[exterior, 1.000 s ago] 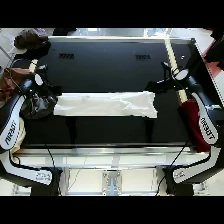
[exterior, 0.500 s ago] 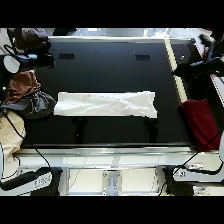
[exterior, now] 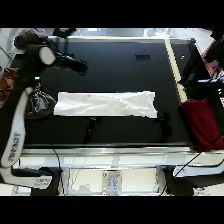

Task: Fold the shirts.

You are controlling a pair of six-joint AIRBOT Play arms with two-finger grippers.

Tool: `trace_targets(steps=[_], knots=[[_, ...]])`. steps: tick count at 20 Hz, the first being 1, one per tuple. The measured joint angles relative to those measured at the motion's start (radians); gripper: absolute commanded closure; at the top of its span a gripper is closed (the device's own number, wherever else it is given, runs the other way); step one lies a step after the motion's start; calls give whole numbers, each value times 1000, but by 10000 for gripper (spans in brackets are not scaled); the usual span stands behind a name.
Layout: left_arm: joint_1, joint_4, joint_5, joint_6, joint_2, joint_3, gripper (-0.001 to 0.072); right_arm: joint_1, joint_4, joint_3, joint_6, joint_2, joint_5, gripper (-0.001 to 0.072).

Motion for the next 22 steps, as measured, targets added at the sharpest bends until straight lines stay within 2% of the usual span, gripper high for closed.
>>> trace_targets(steps=[4, 8, 17, 18, 19, 20, 21, 22], knots=[[-61, -1, -43, 6, -113, 44, 6, 37, 84, -19, -64, -172, 68, 44], [-76, 0, -60, 5, -150, 56, 5, 109, 113, -4, -121, -282, 68, 44], [-82, -1, -75, 3, -164, 60, 5, 248, 66, 56, -151, -348, 89, 49], [-82, 0, -76, 3, -164, 60, 5, 263, 58, 58, -151, -349, 90, 99], [-82, -1, -76, 3, -164, 60, 5, 279, 48, 58, -151, -349, 90, 285], [-82, -1, -76, 3, -165, 60, 6, 294, 31, 58, -151, -352, 87, 513], [-82, 0, -77, 3, -166, 60, 5, 305, 12, 58, -152, -352, 78, 691], [-82, -1, -80, 3, -166, 61, 6, 313, 26, 59, -152, -350, 88, 696]])
